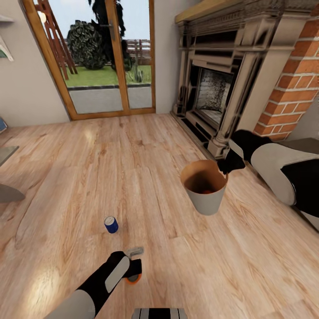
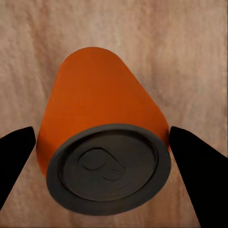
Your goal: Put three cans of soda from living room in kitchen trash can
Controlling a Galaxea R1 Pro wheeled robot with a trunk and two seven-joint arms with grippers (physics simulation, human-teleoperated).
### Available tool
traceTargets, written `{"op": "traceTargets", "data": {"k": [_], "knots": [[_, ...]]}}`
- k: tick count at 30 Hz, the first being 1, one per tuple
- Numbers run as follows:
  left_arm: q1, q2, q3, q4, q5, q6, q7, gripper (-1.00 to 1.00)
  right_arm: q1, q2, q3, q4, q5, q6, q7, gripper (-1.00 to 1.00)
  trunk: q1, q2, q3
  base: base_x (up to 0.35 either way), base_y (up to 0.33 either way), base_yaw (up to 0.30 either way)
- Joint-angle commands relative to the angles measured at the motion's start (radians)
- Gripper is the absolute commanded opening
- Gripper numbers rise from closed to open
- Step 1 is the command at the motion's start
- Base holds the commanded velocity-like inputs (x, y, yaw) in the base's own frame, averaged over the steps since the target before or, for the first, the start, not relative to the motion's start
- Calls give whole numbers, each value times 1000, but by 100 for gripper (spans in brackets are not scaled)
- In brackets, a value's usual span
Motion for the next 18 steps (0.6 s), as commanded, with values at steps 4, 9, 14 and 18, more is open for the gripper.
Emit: {"op": "traceTargets", "data": {"k": [4,9,14,18], "knots": [[1,1,1,-57,2,41,1,-100,8,0,-7,-1,-9,1,1,-100,-2,1,16,0,0,0],[1,2,3,-139,4,90,4,-100,45,-1,-7,-2,-6,1,-1,-100,-18,29,32,0,0,0],[2,4,6,-249,5,166,7,-100,118,-2,-8,-17,-3,1,-30,-100,-37,64,48,0,0,0],[2,16,43,-371,4,271,9,-100,189,-2,-11,-62,-2,1,-98,-100,-52,92,60,0,0,0]]}}
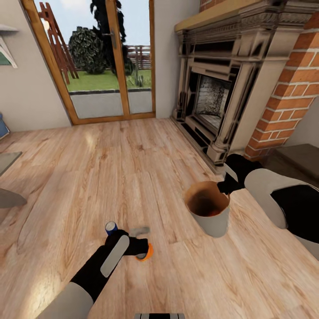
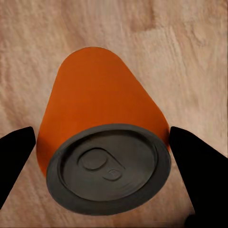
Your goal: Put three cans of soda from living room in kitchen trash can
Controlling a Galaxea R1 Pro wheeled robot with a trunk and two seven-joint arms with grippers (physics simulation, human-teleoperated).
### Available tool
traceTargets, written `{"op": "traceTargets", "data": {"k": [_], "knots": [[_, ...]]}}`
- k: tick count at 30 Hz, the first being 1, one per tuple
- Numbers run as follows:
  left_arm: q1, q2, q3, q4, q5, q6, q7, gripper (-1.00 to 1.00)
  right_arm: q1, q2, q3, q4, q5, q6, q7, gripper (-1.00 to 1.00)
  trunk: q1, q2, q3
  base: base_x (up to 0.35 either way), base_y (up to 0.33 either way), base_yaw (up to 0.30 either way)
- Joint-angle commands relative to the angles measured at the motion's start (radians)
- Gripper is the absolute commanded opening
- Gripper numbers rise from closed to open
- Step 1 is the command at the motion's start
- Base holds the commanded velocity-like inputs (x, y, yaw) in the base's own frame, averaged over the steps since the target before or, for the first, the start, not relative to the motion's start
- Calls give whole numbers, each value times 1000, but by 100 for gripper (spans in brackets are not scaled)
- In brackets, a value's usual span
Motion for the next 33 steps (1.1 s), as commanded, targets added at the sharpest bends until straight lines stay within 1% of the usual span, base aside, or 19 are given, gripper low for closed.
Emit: {"op": "traceTargets", "data": {"k": [1,2,4,6,7,9,12,17,20,21,23,26,29,32,33], "knots": [[0,1,15,-20,2,15,0,-100,9,-1,-8,-12,-5,0,0,-100,-4,7,3,0,0,0],[0,3,46,-54,2,43,1,-100,27,-2,-9,-29,-5,0,-6,-100,-8,14,7,0,0,0],[0,5,74,-87,2,74,1,-100,42,-4,-9,-43,-5,0,-10,-100,-16,28,13,0,0,0],[0,6,94,-119,1,100,1,-100,54,-5,-9,-52,-5,0,-13,-100,-23,42,19,0,0,0],[0,6,108,-152,1,118,1,-100,62,-7,-9,-57,-5,0,-15,-100,-27,49,22,0,0,0],[0,6,119,-191,-1,147,1,-100,71,-8,-8,-62,-5,0,-17,-100,-35,63,28,0,0,0],[0,6,125,-213,1,172,1,-100,87,-8,-8,-65,-4,0,-18,-100,-46,84,38,0,0,0],[0,7,131,-254,5,172,0,-100,125,-4,-6,-68,-4,0,-23,-100,-65,119,54,0,0,0],[0,7,131,-283,15,172,0,-100,153,-4,-8,-69,-5,-13,-96,-100,-77,140,63,0,0,0],[0,7,130,-287,27,172,-1,-100,167,-4,-8,-69,-6,-35,-129,-100,-81,147,66,0,0,0],[0,7,130,-289,41,172,-1,-100,182,-4,-9,-67,-7,-60,-167,-100,-88,161,72,0,0,0],[0,7,129,-289,49,172,-1,-100,192,-2,-8,-67,-7,-74,-190,-100,-100,182,82,0,0,0],[0,7,128,-291,58,172,-2,-100,234,3,-6,-69,-7,-100,-212,-100,-111,203,91,0,0,0],[0,7,127,-295,60,172,-3,-100,255,11,-6,-66,-8,-133,-256,-100,-123,224,101,0,0,0],[0,7,128,-295,60,172,-3,-100,261,19,-7,-61,-10,-148,-285,-100,-127,231,104,0,0,0]]}}
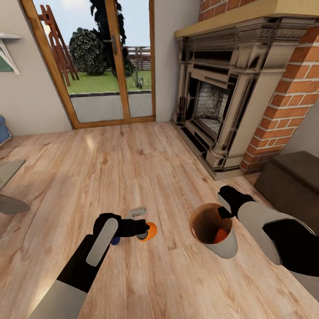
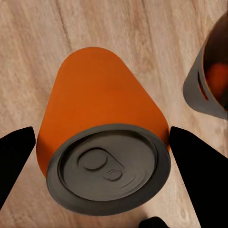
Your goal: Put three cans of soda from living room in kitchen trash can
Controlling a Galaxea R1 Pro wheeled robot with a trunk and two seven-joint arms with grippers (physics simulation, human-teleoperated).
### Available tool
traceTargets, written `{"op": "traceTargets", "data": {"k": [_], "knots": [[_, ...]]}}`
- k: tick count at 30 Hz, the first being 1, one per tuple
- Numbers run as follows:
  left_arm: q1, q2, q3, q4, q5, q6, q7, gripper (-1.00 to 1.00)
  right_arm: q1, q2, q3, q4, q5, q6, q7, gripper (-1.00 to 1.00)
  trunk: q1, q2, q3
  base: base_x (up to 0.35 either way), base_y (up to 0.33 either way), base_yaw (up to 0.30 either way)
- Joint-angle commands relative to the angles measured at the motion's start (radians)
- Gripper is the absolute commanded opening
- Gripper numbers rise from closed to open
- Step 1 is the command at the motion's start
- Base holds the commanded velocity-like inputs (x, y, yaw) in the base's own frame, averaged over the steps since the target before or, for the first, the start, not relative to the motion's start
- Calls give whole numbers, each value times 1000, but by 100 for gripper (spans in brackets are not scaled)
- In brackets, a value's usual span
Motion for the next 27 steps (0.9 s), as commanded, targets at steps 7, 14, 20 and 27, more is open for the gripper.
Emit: {"op": "traceTargets", "data": {"k": [7,14,20,27], "knots": [[0,0,-1,-17,34,0,0,-100,42,22,35,9,37,-62,-58,-100,-27,49,22,0,0,0],[0,0,-8,-24,226,0,2,-100,65,35,35,11,37,-129,-64,-100,-54,98,44,0,0,0],[0,0,-10,-25,262,0,2,-100,85,55,34,11,38,-151,-65,-100,-77,140,63,0,0,0],[0,0,-11,-36,266,0,3,-100,104,60,35,10,43,-155,-67,-100,-104,189,85,0,0,0]]}}
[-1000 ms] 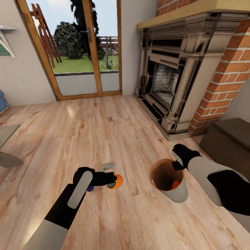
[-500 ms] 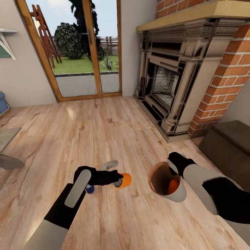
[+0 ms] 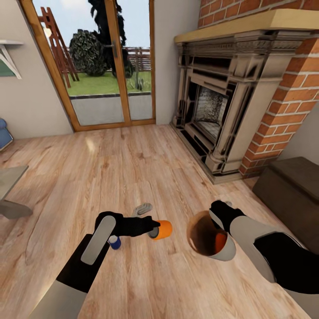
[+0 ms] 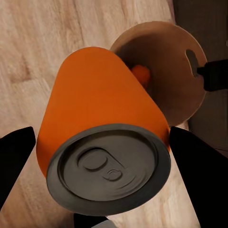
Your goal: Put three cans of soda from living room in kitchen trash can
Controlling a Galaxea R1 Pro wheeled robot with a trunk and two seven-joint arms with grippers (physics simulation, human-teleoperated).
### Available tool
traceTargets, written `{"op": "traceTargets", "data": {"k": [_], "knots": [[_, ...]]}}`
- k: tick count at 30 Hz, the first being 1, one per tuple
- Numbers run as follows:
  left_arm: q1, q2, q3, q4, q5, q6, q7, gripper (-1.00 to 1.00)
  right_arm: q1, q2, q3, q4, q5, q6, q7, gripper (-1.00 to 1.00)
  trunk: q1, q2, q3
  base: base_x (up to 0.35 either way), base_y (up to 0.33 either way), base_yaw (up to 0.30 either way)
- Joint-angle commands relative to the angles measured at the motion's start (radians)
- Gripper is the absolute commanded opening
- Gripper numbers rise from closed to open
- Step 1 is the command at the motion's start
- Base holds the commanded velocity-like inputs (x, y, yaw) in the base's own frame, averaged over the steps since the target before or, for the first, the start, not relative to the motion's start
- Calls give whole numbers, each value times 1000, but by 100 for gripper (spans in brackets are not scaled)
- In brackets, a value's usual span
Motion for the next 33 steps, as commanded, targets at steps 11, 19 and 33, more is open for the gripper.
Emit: {"op": "traceTargets", "data": {"k": [11,19,33], "knots": [[0,0,-3,-58,23,0,0,-100,22,19,-5,-1,0,-41,-44,-100,-42,77,35,0,0,0],[0,-1,-9,-59,26,0,0,-100,28,48,-4,-3,1,-45,-50,-100,-73,133,60,0,0,0],[3,-9,-65,-56,27,0,-2,-100,28,86,-3,-11,0,-44,-50,-100,-127,231,104,0,0,0]]}}
